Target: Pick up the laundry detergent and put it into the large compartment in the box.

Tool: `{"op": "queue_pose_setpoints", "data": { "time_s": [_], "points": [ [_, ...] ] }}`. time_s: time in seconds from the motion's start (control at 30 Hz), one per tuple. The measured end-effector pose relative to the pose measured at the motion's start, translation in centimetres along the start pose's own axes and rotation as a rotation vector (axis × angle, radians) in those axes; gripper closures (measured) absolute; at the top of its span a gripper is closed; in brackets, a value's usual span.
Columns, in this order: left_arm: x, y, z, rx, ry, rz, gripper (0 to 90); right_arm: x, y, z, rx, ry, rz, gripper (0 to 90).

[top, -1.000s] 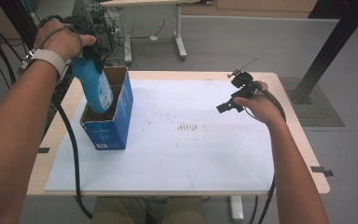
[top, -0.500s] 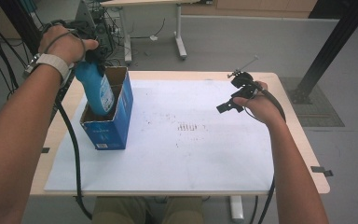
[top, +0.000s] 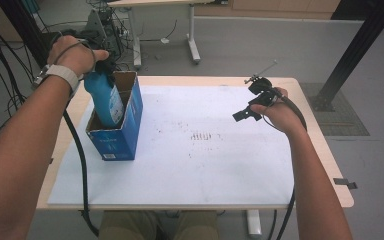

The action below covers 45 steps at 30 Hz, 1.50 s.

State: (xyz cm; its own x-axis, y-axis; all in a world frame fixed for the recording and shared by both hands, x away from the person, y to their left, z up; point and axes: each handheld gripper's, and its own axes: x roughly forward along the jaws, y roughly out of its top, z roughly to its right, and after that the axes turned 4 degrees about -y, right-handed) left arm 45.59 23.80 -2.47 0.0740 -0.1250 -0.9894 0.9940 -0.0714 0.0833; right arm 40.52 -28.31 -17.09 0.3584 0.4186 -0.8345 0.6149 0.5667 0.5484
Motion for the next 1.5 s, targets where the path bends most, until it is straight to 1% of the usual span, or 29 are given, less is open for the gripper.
{"op": "queue_pose_setpoints", "data": {
  "time_s": [0.2, 0.37, 0.7, 0.9, 0.97, 1.2, 1.27, 1.5],
  "points": [
    [0.9, 0.0, -0.2, -0.008, 0.001, -0.001, 37.5, 0.0, -0.1, -0.1, -0.002, -0.001, 0.001, 9.1],
    [1.8, 0.1, -0.2, -0.003, 0.010, -0.005, 37.4, 0.1, -0.1, 0.0, 0.000, -0.001, -0.001, 9.1],
    [3.7, 0.4, -0.4, 0.005, 0.008, -0.025, 37.4, 0.3, -0.2, -0.1, 0.004, 0.001, -0.004, 9.1],
    [4.8, 0.3, -0.4, 0.010, 0.014, -0.023, 37.4, 0.3, -0.4, -0.1, 0.011, 0.001, -0.004, 9.1],
    [5.2, 0.3, -0.5, 0.010, 0.017, -0.032, 37.4, 0.4, -0.4, -0.1, 0.013, 0.001, -0.006, 9.1],
    [6.1, 0.4, -0.9, 0.009, 0.014, -0.036, 37.4, 0.5, -0.4, 0.0, 0.015, 0.002, -0.008, 9.1],
    [6.4, 0.4, -0.9, 0.007, 0.015, -0.035, 37.4, 0.6, -0.4, 0.0, 0.015, 0.003, -0.009, 9.1],
    [7.5, 0.4, -0.6, 0.022, 0.023, -0.035, 37.4, 0.8, -0.3, 0.0, 0.013, 0.005, -0.014, 9.1]
  ]
}}
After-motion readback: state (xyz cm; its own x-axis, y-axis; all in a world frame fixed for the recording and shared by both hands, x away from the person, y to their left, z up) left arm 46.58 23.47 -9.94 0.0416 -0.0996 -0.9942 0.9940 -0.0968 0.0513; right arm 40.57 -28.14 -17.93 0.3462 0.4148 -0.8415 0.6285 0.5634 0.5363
